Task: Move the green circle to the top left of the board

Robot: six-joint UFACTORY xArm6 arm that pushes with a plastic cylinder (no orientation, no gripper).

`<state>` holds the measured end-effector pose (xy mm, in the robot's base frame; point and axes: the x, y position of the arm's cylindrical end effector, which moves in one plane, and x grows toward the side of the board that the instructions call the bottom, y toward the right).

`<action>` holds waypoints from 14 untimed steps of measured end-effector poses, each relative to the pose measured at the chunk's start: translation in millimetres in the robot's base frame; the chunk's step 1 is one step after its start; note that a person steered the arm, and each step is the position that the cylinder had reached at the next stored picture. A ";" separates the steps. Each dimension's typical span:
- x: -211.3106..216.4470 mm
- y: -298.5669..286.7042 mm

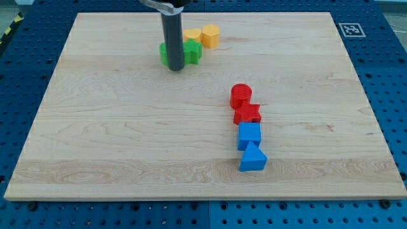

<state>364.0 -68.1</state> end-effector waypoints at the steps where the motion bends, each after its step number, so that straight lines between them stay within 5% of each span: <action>1: -1.7 -9.5; 14: -89.6 -43.8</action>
<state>274.5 -111.9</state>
